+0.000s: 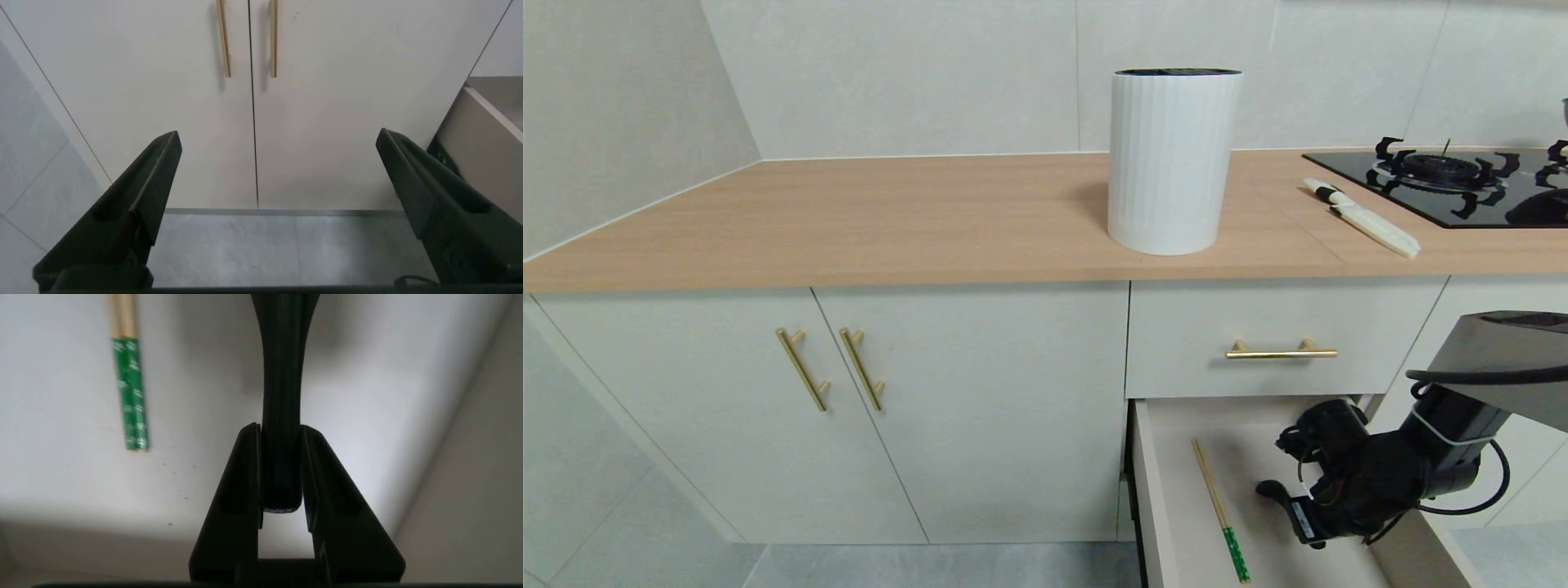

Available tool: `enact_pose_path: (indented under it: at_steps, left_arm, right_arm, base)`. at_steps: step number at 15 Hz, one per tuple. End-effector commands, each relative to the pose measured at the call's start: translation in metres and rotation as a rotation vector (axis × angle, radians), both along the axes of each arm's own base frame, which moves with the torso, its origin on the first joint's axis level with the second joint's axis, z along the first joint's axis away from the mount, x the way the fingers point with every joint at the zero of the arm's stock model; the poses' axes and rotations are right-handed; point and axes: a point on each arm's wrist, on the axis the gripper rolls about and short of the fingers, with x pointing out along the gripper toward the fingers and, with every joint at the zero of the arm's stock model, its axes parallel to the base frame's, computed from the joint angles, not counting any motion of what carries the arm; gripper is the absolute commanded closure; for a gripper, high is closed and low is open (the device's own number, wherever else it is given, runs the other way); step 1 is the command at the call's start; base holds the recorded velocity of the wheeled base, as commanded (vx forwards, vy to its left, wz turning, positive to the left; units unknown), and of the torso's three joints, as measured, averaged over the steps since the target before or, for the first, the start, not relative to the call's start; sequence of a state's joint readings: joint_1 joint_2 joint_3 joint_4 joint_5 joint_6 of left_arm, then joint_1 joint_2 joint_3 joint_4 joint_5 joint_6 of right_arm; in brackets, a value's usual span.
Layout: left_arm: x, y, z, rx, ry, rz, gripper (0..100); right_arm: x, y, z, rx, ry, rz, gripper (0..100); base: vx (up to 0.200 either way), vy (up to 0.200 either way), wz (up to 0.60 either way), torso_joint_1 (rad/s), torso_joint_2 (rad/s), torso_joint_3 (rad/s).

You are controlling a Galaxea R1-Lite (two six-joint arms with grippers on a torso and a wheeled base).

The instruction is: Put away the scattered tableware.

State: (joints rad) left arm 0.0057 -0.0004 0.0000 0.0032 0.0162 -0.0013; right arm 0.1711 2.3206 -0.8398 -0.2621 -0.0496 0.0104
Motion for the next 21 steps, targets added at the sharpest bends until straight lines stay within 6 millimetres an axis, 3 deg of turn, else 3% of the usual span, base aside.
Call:
enact_pose_path:
  at_steps: [1, 8, 9, 21]
  left_arm:
    - [0.0, 0.0, 0.0, 0.0, 0.0, 0.001, 0]
    - [0.0, 0.0, 0.0, 0.0, 0.0, 0.001, 0]
    - [0.0, 0.0, 0.0, 0.0, 0.0, 0.001, 0]
    - [0.0, 0.0, 0.0, 0.0, 0.0, 0.001, 0]
  right_arm:
    - [-0.001, 0.0046, -0.0049, -0.027, 0.007, 0.007, 100]
    - [0.0002, 0.0043, -0.0102, -0.086, -0.017, -0.017, 100]
    - [0.0002, 0.0043, -0.0107, -0.086, -0.015, -0.017, 0]
    - [-0.0006, 0.0037, -0.0073, -0.078, -0.023, -0.031, 0]
  base:
    - [0.0, 0.0, 0.0, 0.0, 0.0, 0.0]
    - [0.0, 0.0, 0.0, 0.0, 0.0, 0.0]
    - [0.0, 0.0, 0.0, 0.0, 0.0, 0.0]
    - [0.0, 0.0, 0.0, 0.0, 0.0, 0.0]
